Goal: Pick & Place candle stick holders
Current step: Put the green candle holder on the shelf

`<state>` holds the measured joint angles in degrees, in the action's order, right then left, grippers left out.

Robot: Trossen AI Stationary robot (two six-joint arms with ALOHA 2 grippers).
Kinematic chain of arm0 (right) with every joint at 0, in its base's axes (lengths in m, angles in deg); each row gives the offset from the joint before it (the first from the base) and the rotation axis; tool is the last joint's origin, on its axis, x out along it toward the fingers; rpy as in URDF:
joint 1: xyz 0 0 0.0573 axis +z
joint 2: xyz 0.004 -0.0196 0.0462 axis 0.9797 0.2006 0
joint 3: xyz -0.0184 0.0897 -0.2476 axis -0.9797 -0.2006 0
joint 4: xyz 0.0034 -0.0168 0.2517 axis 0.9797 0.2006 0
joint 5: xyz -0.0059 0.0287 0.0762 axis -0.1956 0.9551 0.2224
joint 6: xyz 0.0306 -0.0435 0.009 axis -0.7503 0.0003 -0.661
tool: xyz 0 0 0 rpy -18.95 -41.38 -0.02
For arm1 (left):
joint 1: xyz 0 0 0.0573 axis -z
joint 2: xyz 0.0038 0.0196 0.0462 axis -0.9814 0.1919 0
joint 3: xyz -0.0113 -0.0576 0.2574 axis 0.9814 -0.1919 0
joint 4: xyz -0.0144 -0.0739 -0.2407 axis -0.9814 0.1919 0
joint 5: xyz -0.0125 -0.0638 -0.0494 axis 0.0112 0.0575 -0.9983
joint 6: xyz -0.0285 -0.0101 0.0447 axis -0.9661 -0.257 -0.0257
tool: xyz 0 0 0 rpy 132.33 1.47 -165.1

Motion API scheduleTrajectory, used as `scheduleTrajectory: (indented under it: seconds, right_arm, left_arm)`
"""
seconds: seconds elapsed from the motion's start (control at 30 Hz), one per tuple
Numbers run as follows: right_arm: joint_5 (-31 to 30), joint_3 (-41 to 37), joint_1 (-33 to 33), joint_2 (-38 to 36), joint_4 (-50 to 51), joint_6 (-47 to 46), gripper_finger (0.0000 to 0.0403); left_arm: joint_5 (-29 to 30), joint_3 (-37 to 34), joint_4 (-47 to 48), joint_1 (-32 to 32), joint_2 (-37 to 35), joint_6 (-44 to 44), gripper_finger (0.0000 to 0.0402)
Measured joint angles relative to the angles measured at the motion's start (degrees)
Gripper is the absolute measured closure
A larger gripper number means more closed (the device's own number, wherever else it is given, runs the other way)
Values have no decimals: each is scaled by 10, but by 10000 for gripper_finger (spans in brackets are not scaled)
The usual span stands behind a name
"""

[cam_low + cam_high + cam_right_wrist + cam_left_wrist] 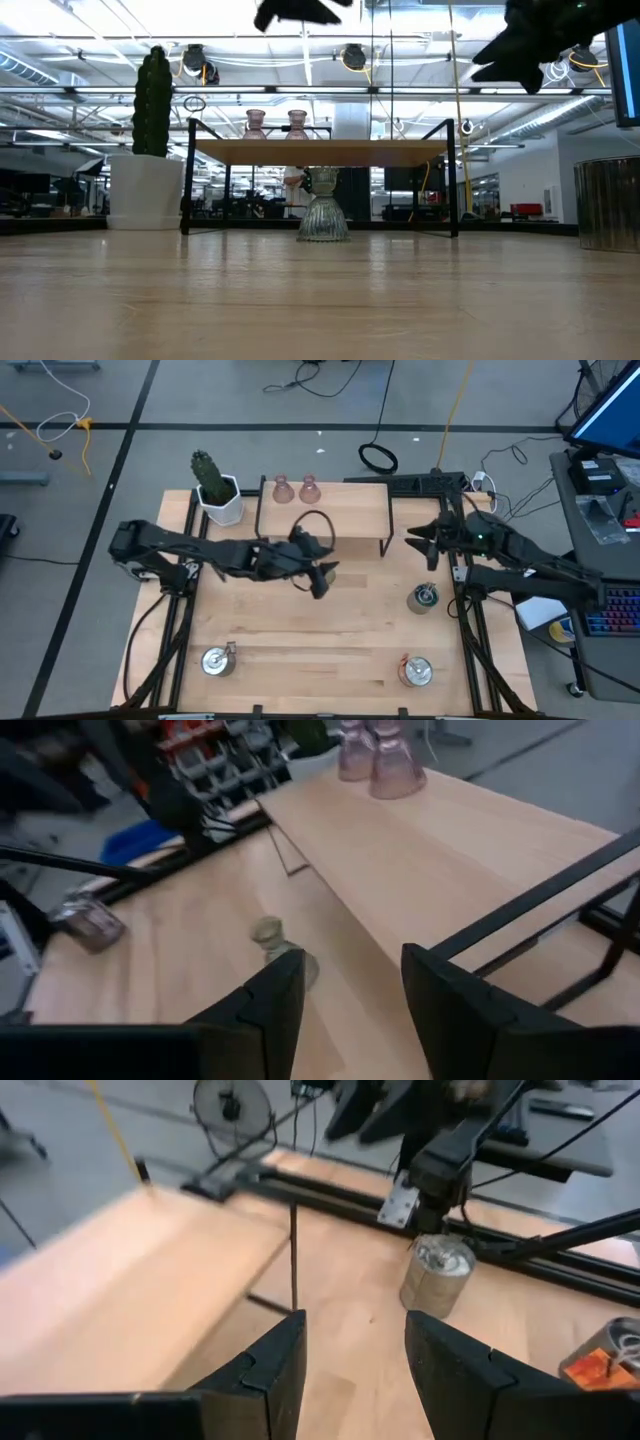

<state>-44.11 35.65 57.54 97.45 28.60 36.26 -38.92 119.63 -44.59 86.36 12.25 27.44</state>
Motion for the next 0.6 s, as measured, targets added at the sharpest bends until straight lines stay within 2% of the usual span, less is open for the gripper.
scheduleTrajectory:
  seconds: [0.17,0.47,0.6]
  right_arm:
    - [0,-8,0,-41,0,6,243]
    - [17,-10,0,-70,4,7,243]
    - [32,-10,0,-73,3,3,243]
  left_arm:
    - [-4,33,49,-1,43,-67,231]
    - [-30,200,325,-25,150,-190,231]
    - [-56,247,403,-48,184,-247,231]
